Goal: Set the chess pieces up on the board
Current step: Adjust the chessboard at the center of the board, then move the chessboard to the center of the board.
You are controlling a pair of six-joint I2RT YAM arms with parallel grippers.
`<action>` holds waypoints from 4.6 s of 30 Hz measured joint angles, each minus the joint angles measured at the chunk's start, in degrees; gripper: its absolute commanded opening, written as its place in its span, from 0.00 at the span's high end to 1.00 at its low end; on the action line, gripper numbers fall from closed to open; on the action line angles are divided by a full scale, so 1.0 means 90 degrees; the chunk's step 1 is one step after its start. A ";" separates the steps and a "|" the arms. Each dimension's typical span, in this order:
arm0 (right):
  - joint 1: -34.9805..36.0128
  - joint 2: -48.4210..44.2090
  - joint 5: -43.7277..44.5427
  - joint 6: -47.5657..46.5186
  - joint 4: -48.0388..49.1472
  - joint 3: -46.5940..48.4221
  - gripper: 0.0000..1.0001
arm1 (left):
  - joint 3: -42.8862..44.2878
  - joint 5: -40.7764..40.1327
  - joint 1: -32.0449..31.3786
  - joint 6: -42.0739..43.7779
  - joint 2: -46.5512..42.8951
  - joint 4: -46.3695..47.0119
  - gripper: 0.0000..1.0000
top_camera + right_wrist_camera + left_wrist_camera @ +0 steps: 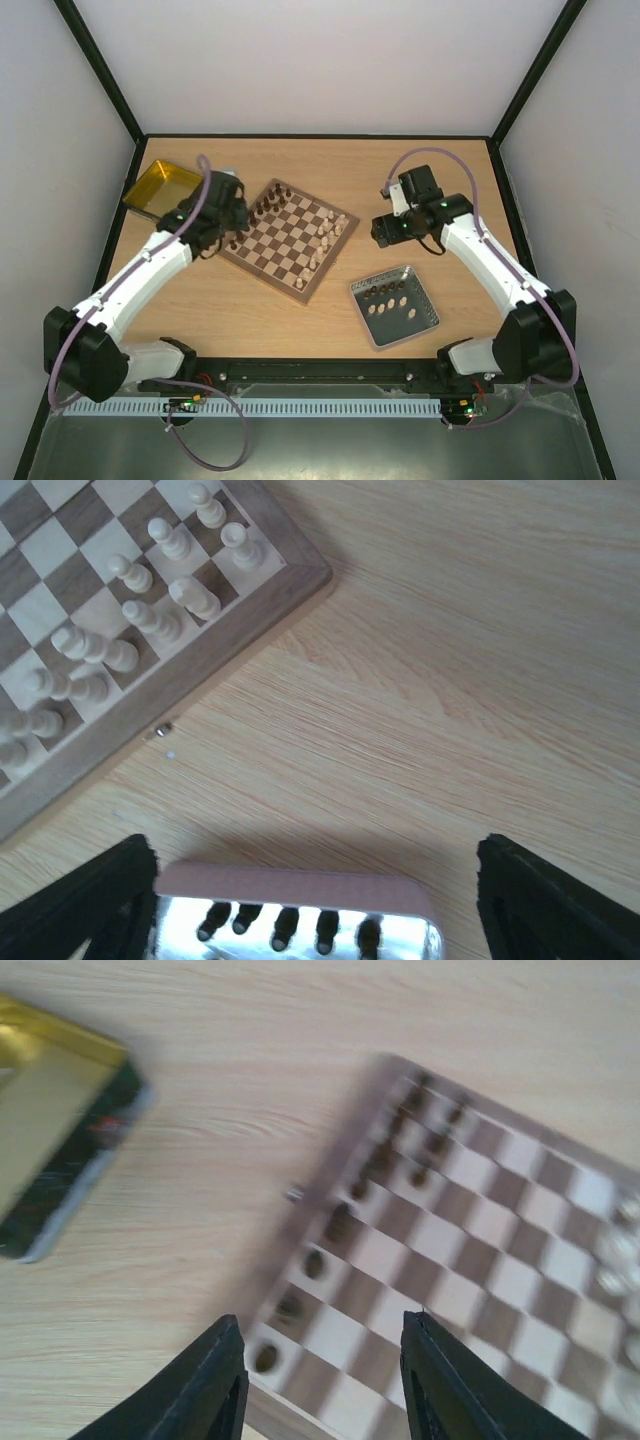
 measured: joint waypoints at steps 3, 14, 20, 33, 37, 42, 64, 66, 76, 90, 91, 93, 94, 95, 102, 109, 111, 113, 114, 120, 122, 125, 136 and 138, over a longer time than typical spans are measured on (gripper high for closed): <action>0.0000 0.0413 -0.0226 0.0124 0.0056 0.0202 0.29 | 0.0233 0.0019 0.0789 -0.0083 0.0005 -0.0080 0.64; 0.0000 0.1389 -0.0602 0.0146 0.0083 0.0780 0.53 | 0.0651 0.0027 0.1826 -0.0316 0.1222 -0.0219 0.84; 0.0000 0.1892 -0.0607 0.0131 0.0097 0.0806 0.73 | 0.0663 0.0345 0.2499 -0.0391 0.2084 -0.0121 0.91; 0.0000 0.2875 -0.0794 0.0158 0.0267 0.0736 0.98 | 0.1241 0.1154 0.2841 -0.0476 0.3589 0.0423 0.98; 0.0000 0.3245 -0.0889 0.0187 0.0274 0.0831 0.98 | 0.1241 0.1413 0.2975 -0.0498 0.4087 0.0600 0.98; 0.0000 0.3521 -0.0906 0.0185 0.0274 0.1090 0.98 | 0.1251 0.1649 0.3172 -0.0539 0.4403 0.0809 0.98; 0.0000 0.4520 -0.1071 0.0279 0.0289 0.1875 0.98 | 0.0039 0.2378 0.2781 -0.0918 0.3560 0.1263 0.97; 0.0000 0.4520 -0.1081 0.0279 0.0291 0.1875 0.98 | -0.0119 0.2395 0.2747 -0.0976 0.3412 0.1263 0.98; 0.0000 0.4546 -0.1260 0.0279 0.0296 0.1877 0.98 | -0.0828 0.2395 0.2419 -0.1256 0.2516 0.1297 0.98; -0.0002 0.4624 -0.1353 0.0272 0.0289 0.1911 0.98 | -0.1902 0.2606 0.1989 -0.1671 0.1836 0.1647 0.97; -0.0002 0.4626 -0.1355 0.0272 0.0289 0.1911 0.98 | -0.2001 0.2620 0.1972 -0.1705 0.1824 0.1702 0.98; -0.0002 0.4626 -0.1382 0.0260 0.0287 0.1911 0.98 | -0.2191 0.2669 0.1938 -0.1792 0.1741 0.1899 0.98; -0.0002 0.4629 -0.1394 0.0243 0.0279 0.1911 0.98 | -0.2293 0.2686 0.1914 -0.1824 0.1683 0.2033 0.98; -0.0005 0.4631 -0.1404 0.0219 0.0272 0.1911 0.98 | -0.2361 0.2691 0.1889 -0.1853 0.1647 0.2125 0.98; -0.0019 0.4619 -0.1433 0.0007 0.0262 0.1855 0.98 | -0.2676 0.2637 0.1576 -0.2004 0.1457 0.2526 0.97; -0.0061 0.4464 -0.1477 -0.0063 0.0413 0.1600 0.98 | -0.2817 0.2465 0.1358 -0.2093 0.1294 0.2545 0.98; -0.0061 0.4408 -0.1489 -0.0070 0.0449 0.1506 0.98 | -0.2849 0.2441 0.1326 -0.2093 0.1256 0.2533 0.98; -0.0061 0.4359 -0.1508 -0.0085 0.0466 0.1426 0.98 | -0.2861 0.2419 0.1304 -0.2096 0.1241 0.2528 0.98; -0.0061 0.4328 -0.1520 -0.0095 0.0486 0.1367 0.98 | -0.2878 0.2402 0.1292 -0.2093 0.1231 0.2543 0.98; -0.0032 0.4141 -0.1581 -0.0146 0.0566 0.1071 0.98 | -0.3123 0.2363 0.1226 -0.2140 0.1020 0.2684 0.97; 0.0007 0.4046 -0.1581 -0.0163 0.0578 0.0935 0.98 | -0.3257 0.2344 0.1188 -0.2183 0.0879 0.2722 0.98; 0.0041 0.3971 -0.1591 -0.0180 0.0583 0.0814 0.98 | -0.3461 0.2285 0.1098 -0.2261 0.0634 0.2720 0.98; 0.0095 0.3810 -0.1639 -0.0185 0.0634 0.0571 0.98 | -0.3733 0.2001 0.0772 -0.2506 0.0158 0.2436 0.98; 0.0102 0.3786 -0.1632 -0.0182 0.0656 0.0539 0.98 | -0.3738 0.1950 0.0729 -0.2526 0.0134 0.2387 0.97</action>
